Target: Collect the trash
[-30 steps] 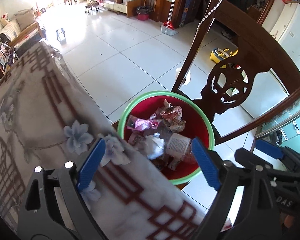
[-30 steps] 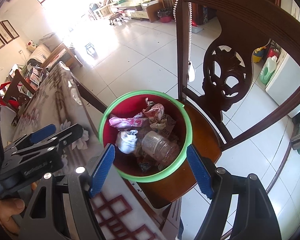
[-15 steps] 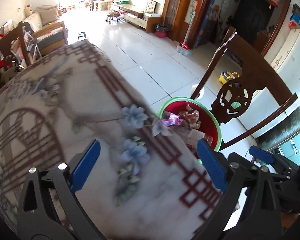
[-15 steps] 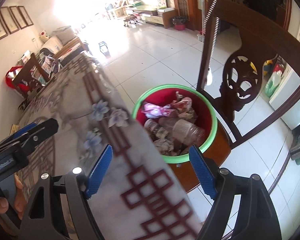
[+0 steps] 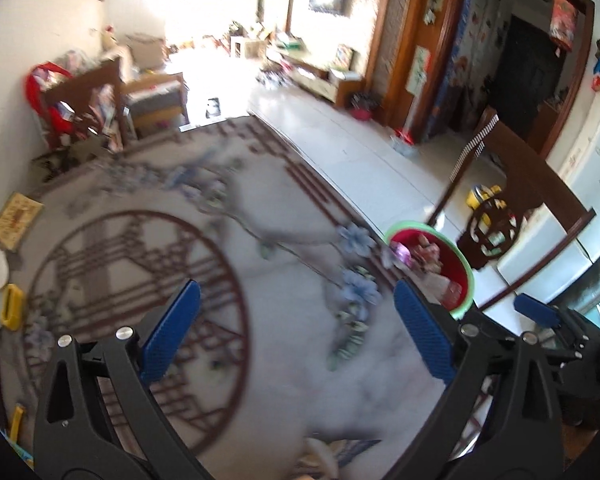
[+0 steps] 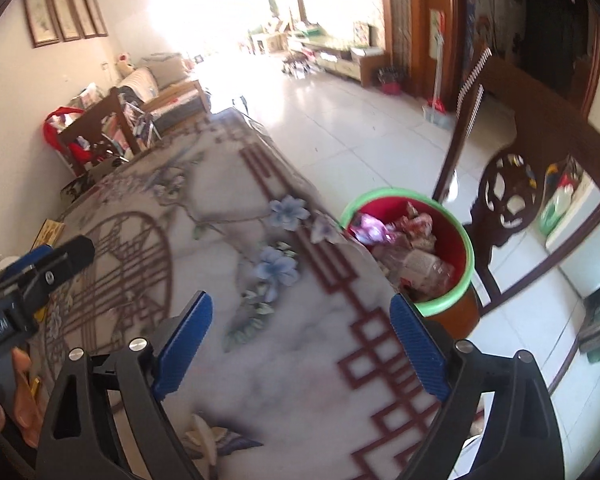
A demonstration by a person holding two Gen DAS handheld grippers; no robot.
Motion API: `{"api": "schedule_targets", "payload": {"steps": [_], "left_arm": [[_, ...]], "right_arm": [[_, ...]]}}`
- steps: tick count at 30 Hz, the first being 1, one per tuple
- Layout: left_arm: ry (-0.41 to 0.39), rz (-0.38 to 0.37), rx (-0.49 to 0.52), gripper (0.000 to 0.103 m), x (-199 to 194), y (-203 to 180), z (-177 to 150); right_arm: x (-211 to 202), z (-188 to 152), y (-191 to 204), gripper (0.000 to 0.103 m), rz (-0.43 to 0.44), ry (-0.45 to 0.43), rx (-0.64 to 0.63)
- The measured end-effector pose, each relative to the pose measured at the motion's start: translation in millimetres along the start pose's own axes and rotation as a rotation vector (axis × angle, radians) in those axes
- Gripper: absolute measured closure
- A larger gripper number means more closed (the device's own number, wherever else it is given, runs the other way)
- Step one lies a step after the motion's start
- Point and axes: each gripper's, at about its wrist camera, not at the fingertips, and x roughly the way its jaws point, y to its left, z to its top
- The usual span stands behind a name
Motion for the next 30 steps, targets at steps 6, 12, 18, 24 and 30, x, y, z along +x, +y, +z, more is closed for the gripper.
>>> {"api": "schedule_targets", "payload": {"steps": [6, 12, 18, 24, 30], "left_arm": [[-0.108, 0.024, -0.044, 0.005, -38.3, 28.6, -2.0], [-0.153, 0.048, -0.080, 0.005, -59.4, 43.0, -9.9], [-0.189, 0.092, -0.094, 0.005, -78.3, 51.9, -14.9], [-0.213, 0.119, -0.050, 0.005, -86.0, 49.7, -18.0], [-0.272, 0.078, -0.032, 0.005, -95.8, 43.2, -21.3]], "right_arm": [[-35.0, -2.6, 29.7, 0.007, 0.046, -0.134, -0.026], [-65.1, -10.7, 46.2, 0.007, 0.048, -0.310, -0.031], [-85.7, -16.4, 56.5, 0.007, -0.027, -0.387, -0.047], [-105.0, -24.6, 53.4, 0.007, -0.048, -0.483, 0.013], [-103.9, -24.1, 55.6, 0.007, -0.065, -0.448, 0.007]]}}
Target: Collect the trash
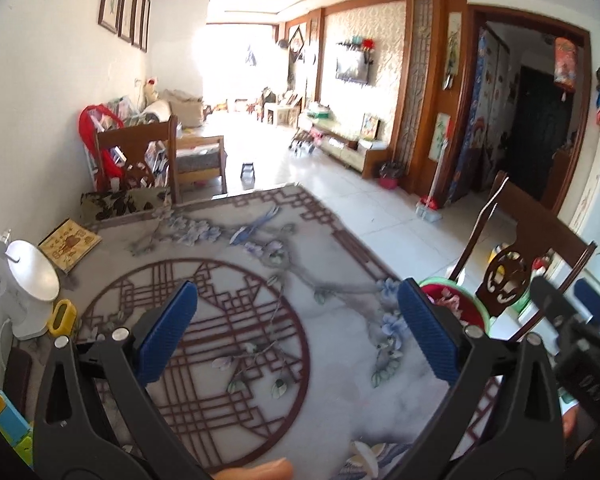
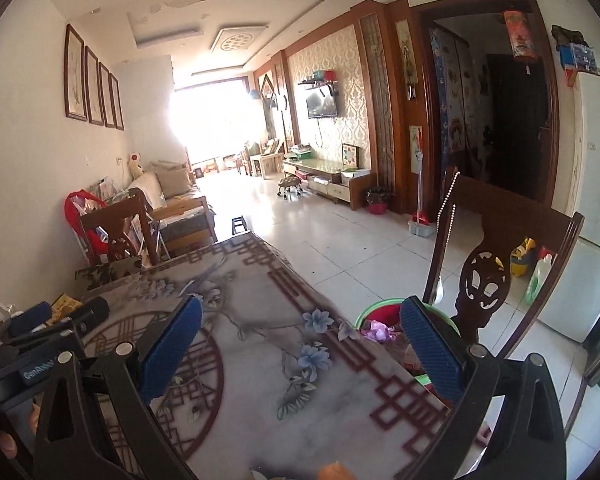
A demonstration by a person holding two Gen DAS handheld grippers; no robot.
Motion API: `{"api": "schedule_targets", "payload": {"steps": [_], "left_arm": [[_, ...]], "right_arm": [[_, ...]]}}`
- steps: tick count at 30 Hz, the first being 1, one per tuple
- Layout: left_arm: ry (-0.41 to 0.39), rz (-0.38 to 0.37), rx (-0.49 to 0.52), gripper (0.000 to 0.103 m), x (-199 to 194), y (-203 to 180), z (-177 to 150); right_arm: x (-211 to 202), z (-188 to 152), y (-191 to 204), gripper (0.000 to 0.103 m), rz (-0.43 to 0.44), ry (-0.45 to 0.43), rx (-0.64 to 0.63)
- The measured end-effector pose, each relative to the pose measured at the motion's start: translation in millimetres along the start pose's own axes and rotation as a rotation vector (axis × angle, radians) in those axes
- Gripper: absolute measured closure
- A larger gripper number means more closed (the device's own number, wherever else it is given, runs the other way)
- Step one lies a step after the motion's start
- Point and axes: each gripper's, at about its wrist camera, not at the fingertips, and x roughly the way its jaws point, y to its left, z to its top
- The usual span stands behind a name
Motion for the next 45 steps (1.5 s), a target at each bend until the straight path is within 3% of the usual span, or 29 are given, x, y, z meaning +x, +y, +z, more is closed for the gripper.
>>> {"api": "schedule_targets", "payload": {"steps": [29, 35, 45], "left_arm": [[0.038, -0.006, -0.019, 0.005, 4.3, 1.8, 3.4], [0.070, -0.027, -0.065, 0.005, 9.0, 9.3, 2.5], [0.074, -0.022, -0.040, 0.005, 11.2, 7.8, 1.9]], "right_arm": [[1.4, -6.3, 0.9, 0.007, -0.014, 0.029, -0.022], [2.1, -8.7, -0.7, 0.007, -0.017, 0.033, -0.024], [6.8, -12.5, -2.9, 0.007, -0.013, 0.050, -0.030]]}}
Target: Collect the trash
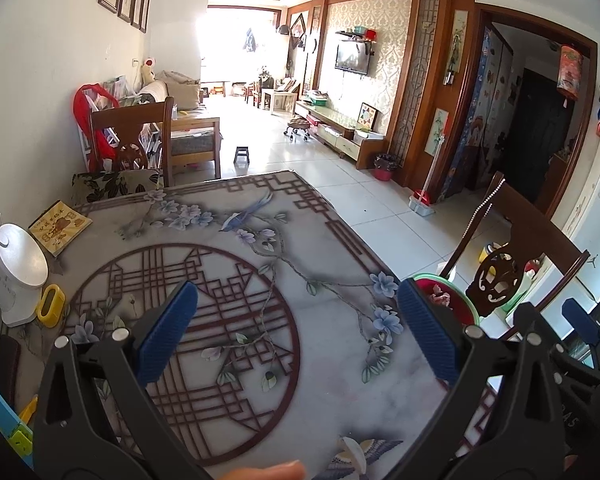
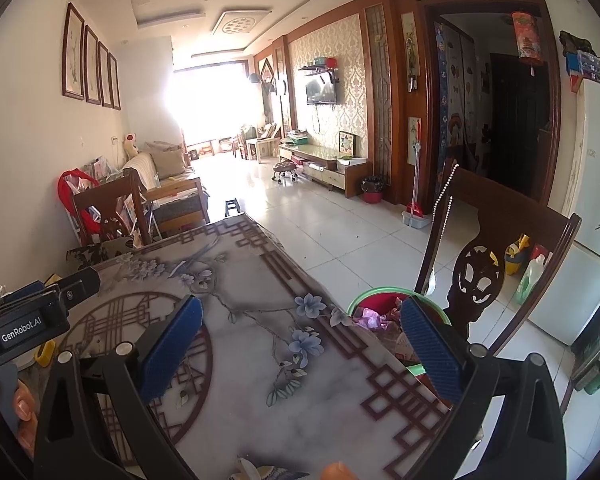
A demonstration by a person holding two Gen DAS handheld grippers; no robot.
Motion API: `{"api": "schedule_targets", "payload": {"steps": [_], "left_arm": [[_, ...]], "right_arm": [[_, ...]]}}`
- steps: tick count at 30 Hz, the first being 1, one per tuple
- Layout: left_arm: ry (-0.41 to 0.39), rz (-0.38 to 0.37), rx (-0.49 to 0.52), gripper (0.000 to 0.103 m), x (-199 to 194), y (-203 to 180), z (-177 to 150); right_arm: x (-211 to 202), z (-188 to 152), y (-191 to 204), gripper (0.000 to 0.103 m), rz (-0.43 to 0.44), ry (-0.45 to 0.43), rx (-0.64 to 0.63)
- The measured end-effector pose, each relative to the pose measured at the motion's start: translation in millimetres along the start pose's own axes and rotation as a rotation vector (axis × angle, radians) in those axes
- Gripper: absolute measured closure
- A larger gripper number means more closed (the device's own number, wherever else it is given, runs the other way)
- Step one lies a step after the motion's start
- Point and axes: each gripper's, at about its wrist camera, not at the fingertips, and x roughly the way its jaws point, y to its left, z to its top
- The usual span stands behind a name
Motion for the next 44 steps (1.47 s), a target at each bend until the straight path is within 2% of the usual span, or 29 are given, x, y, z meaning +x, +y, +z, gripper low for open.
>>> {"api": "schedule_targets", "payload": {"steps": [21, 35, 38, 44], "left_arm": [[0.017, -0.004, 0.005, 0.005, 4.7, -0.6, -0.5], [0.050, 0.005, -0.010, 0.005, 26.2, 8.4, -4.0], [0.094, 0.054, -0.028, 0.005, 46.4, 24.1, -13.3], [0.256, 0.284, -0.152, 0.005, 108.4, 105.2, -65.6]], "right_arm": [[13.7, -3.3, -0.8, 0.007, 0.006, 0.048, 0.000], [40.5, -9.8, 6.1, 0.007, 0.022, 0.114, -0.022], [57.9, -16.7, 13.4, 0.007, 0.036, 0.156, -0.049], [117.0, -51.8, 43.6, 0.007, 0.094, 0.290, -0.161]]}}
